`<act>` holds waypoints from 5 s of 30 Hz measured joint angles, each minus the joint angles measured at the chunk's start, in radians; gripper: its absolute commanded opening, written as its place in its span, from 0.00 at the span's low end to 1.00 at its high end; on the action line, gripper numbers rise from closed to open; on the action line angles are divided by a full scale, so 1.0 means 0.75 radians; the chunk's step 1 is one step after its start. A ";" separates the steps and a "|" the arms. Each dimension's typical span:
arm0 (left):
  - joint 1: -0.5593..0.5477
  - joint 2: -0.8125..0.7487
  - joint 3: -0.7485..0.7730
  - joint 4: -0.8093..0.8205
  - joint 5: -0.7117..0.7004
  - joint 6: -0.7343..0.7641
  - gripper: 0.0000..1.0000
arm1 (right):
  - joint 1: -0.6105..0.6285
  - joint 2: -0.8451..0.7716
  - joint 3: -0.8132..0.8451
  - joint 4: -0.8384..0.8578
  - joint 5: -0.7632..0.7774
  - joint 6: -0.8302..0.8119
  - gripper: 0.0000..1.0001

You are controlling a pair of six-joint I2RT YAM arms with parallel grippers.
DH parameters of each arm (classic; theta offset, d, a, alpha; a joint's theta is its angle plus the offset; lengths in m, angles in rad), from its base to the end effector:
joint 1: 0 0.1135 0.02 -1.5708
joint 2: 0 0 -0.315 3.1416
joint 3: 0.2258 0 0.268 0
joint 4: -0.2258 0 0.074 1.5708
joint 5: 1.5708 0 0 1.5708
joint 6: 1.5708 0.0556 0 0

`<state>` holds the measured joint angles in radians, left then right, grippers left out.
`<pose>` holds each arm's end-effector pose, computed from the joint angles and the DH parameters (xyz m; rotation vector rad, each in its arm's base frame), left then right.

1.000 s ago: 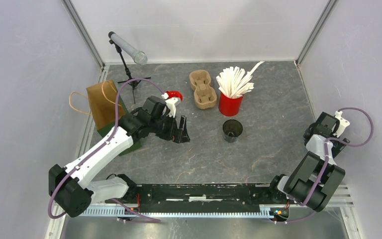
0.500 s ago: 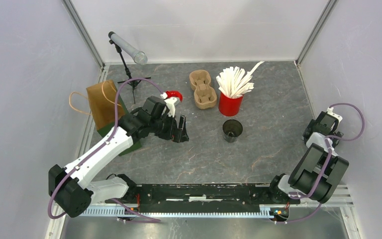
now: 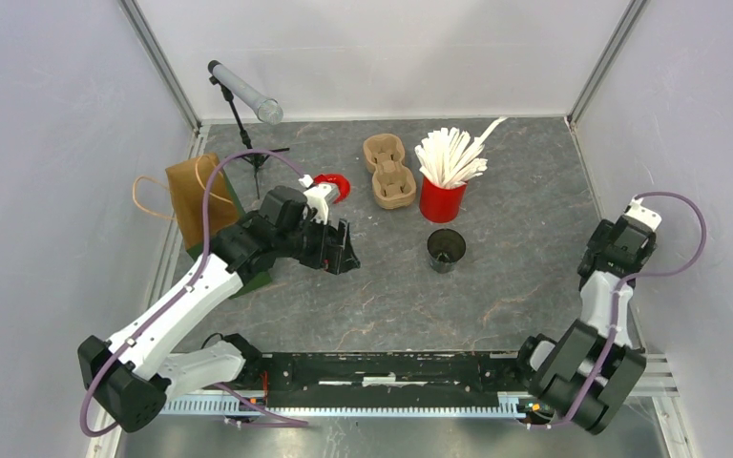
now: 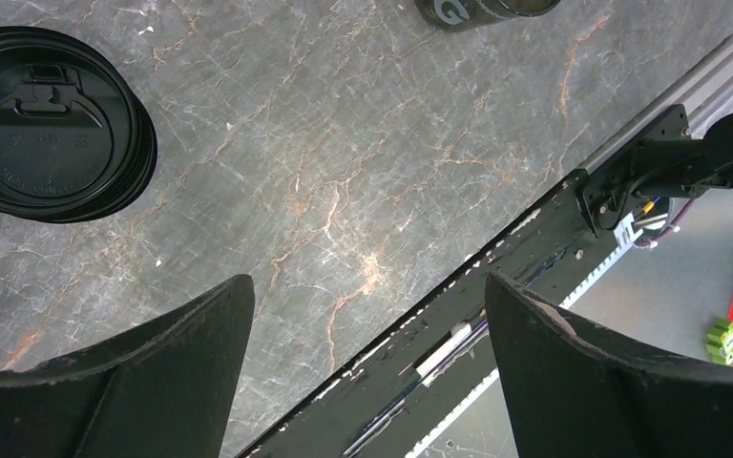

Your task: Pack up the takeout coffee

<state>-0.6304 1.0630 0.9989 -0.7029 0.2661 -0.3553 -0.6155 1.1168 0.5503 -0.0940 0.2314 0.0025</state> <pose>0.1717 -0.1434 0.3433 0.4723 2.3990 -0.7787 0.1850 -0.1465 0.2284 0.8144 2.1259 -0.5875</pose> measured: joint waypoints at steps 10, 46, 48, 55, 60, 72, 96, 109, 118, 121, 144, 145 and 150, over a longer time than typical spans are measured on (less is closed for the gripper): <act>0.000 0.069 0.246 -0.056 0.054 -0.008 1.00 | 0.574 -0.307 0.190 -0.050 -0.307 -0.046 0.65; -0.158 0.654 1.038 -0.181 0.554 0.054 1.00 | 1.374 -0.751 -0.213 0.683 -1.272 0.024 0.71; -0.160 0.657 1.038 -0.181 0.546 0.066 0.99 | 1.383 -0.751 -0.216 0.683 -1.272 0.023 0.71; -0.168 0.657 1.038 -0.181 0.541 0.103 0.79 | 1.397 -0.740 -0.216 0.683 -1.269 0.020 0.73; -0.168 0.658 1.038 -0.182 0.540 0.120 0.70 | 1.402 -0.734 -0.216 0.684 -1.247 0.015 0.80; -0.179 0.629 0.994 -0.187 0.309 0.128 0.62 | 1.411 -0.775 -0.231 0.562 -1.026 -0.030 0.98; -0.136 1.112 0.926 -0.234 -0.770 0.188 0.61 | 1.411 -1.046 -0.039 0.023 -0.599 -0.082 0.97; 0.011 1.145 0.846 -0.052 -0.612 0.187 0.74 | 1.411 -1.042 -0.036 -0.089 -0.569 -0.141 0.97; 0.062 1.103 0.763 0.065 -0.514 0.184 0.96 | 1.411 -1.020 -0.036 -0.109 -0.560 -0.141 0.97; 0.062 1.098 0.754 0.065 -0.498 0.184 1.00 | 1.411 -1.013 -0.036 -0.109 -0.556 -0.140 0.97; 0.055 1.000 0.824 -0.015 -0.408 0.185 0.97 | 1.411 -0.874 -0.171 -0.106 -0.427 0.076 0.93; 0.052 0.992 0.828 -0.021 -0.397 0.185 0.96 | 1.411 -0.862 -0.185 -0.106 -0.421 0.095 0.92; -0.006 0.946 0.835 -0.112 -0.379 0.181 0.82 | 1.411 -0.811 -0.207 -0.112 -0.400 0.158 0.90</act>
<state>-0.6350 1.7725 1.6253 -0.7868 -0.0185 -0.2195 0.4431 0.5083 0.3950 -0.1780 -0.0685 0.1211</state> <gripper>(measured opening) 0.894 0.915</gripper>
